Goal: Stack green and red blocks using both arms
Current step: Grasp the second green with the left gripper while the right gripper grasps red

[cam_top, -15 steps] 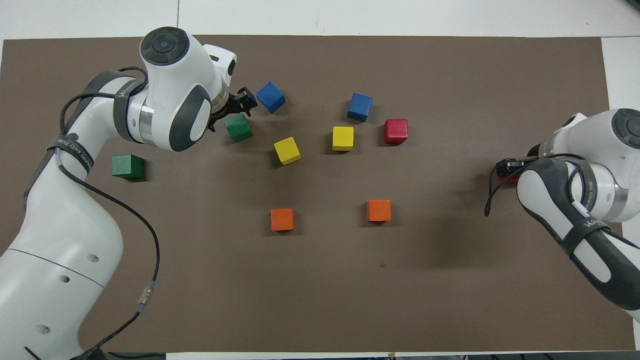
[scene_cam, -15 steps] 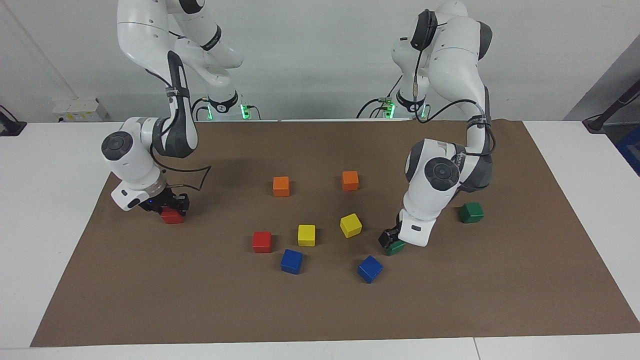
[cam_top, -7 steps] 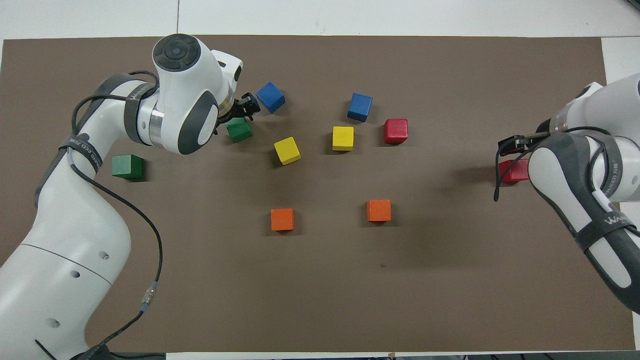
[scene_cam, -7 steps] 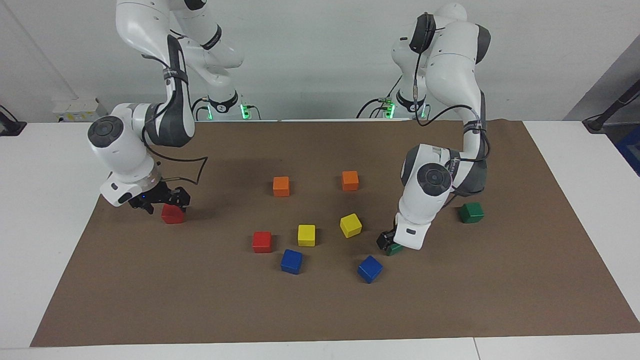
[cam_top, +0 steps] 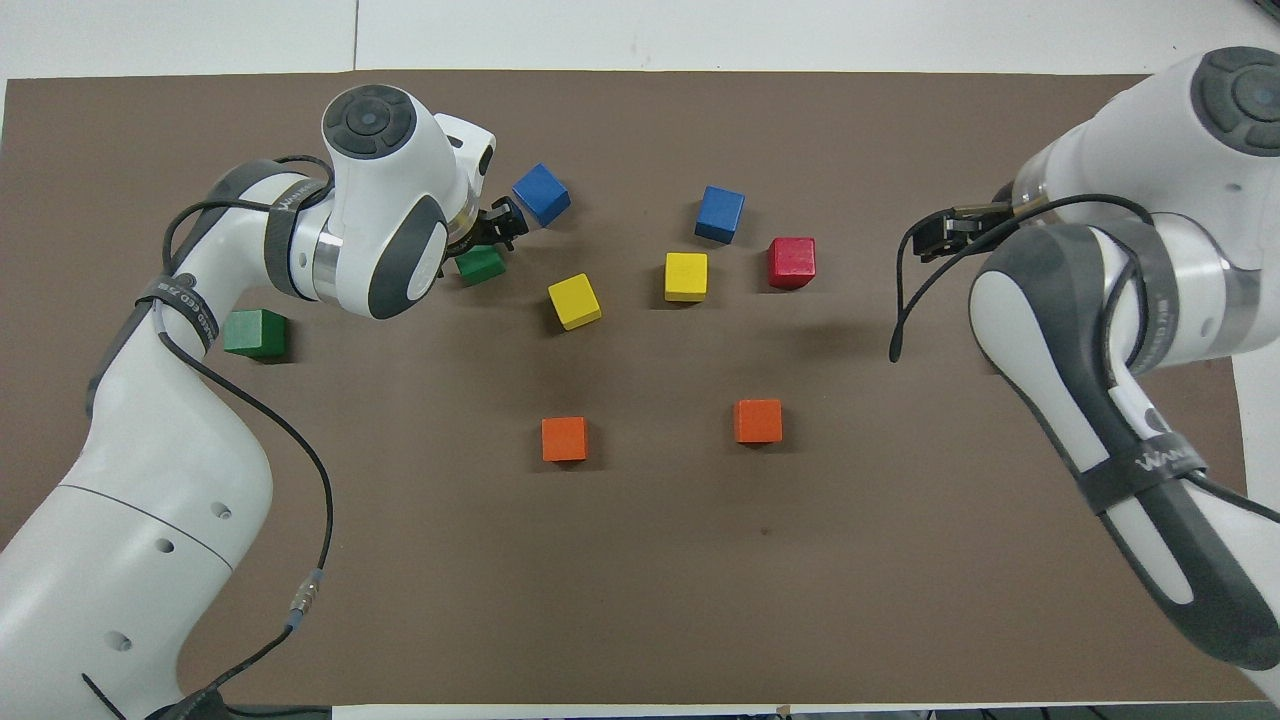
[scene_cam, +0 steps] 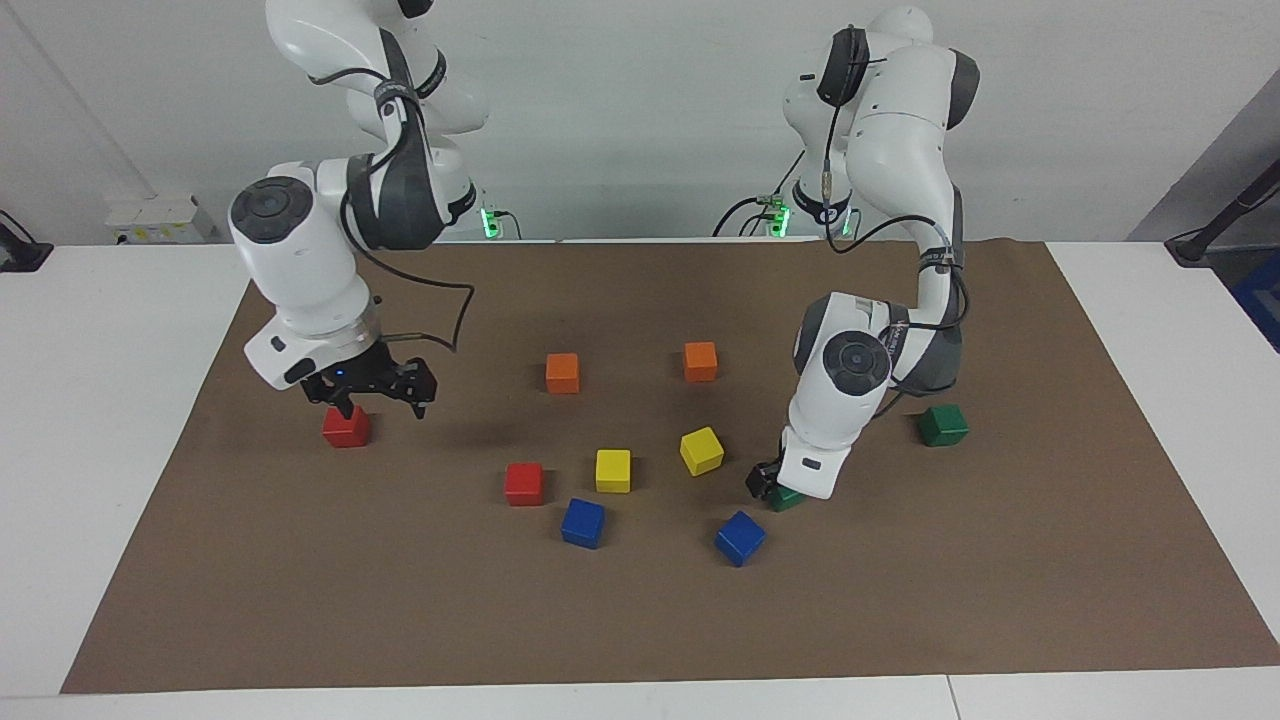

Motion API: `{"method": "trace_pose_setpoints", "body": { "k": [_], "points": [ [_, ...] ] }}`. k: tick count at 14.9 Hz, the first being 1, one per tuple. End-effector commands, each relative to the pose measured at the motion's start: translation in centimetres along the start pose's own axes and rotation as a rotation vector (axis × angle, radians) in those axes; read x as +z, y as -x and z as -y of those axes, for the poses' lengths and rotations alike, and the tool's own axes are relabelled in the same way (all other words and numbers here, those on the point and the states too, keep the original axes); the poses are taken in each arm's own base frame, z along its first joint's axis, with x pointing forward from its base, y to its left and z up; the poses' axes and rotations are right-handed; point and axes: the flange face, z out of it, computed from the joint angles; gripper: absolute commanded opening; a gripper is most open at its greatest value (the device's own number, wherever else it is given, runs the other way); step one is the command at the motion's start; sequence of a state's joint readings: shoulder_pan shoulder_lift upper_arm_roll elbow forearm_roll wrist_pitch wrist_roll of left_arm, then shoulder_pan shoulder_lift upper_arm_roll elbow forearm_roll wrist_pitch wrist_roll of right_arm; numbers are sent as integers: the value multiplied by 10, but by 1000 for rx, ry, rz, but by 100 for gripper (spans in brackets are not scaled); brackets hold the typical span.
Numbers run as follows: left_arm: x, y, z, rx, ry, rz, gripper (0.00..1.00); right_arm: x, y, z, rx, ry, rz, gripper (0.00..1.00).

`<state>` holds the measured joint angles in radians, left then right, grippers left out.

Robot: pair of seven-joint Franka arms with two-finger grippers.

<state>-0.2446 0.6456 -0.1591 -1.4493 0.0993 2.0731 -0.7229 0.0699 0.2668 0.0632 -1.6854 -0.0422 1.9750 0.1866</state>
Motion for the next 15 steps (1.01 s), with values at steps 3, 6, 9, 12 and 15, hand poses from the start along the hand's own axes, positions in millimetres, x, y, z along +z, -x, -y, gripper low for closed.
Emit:
{"method": "trace_pose_setpoints", "body": {
  "k": [3, 6, 9, 12, 15],
  "points": [
    [10, 6, 0, -2, -3, -20, 100, 28, -33, 37, 33, 0, 12, 100],
    [10, 5, 1, -4, -3, -21, 100, 37, -44, 63, 63, -7, 14, 100],
    [10, 7, -1, -15, -4, -19, 76, 46, -60, 87, 80, -6, 26, 100],
    [6, 6, -2, -17, -8, -15, 2, 52, -72, 97, 79, -6, 29, 100],
    [-1, 5, 0, -22, -26, 4, 0, 67, -79, 113, 83, -6, 24, 100]
  ]
}}
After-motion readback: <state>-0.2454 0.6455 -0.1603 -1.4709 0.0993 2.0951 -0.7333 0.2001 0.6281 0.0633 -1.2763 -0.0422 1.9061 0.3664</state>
